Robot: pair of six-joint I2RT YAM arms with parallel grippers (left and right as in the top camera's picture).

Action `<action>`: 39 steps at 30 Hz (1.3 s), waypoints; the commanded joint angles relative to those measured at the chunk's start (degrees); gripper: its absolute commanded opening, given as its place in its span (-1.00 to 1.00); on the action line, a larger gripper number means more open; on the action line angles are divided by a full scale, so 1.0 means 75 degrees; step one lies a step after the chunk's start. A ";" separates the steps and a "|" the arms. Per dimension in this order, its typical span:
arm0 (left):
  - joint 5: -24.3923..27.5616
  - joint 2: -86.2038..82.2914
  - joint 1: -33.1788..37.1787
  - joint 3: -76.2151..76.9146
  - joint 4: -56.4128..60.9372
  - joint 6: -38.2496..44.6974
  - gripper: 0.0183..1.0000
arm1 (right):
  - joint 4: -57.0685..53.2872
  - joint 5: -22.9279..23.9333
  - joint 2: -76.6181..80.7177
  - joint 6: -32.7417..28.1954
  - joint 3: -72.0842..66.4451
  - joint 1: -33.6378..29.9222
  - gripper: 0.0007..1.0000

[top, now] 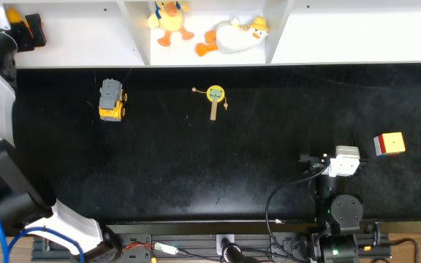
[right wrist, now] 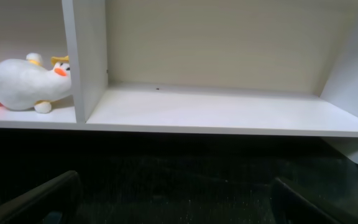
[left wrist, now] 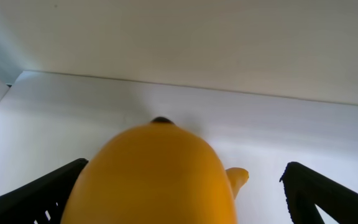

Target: Store Toys

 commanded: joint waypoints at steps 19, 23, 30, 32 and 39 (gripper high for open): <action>-0.1037 -0.1985 0.0003 0.0131 -0.2410 0.0332 1.00 | 0.0044 -0.0003 -0.0058 0.0055 -0.0093 -0.0050 0.99; -0.1037 -0.2276 0.0009 0.0131 -0.3182 0.0356 1.00 | 0.0044 -0.0003 -0.0058 0.0055 -0.0093 -0.0050 0.99; -0.1026 -0.3110 0.0009 0.0128 -0.4657 0.0350 1.00 | 0.0041 -0.0003 -0.0058 0.0055 -0.0093 -0.0050 0.99; -0.1008 -0.3413 0.0003 0.0128 -0.5074 0.0350 1.00 | 0.0041 -0.0003 -0.0058 0.0055 -0.0093 -0.0050 0.99; -0.0717 -0.4368 -0.0493 -0.0286 -0.5866 0.0475 1.00 | 0.0041 -0.0003 -0.0058 0.0055 -0.0093 -0.0050 0.99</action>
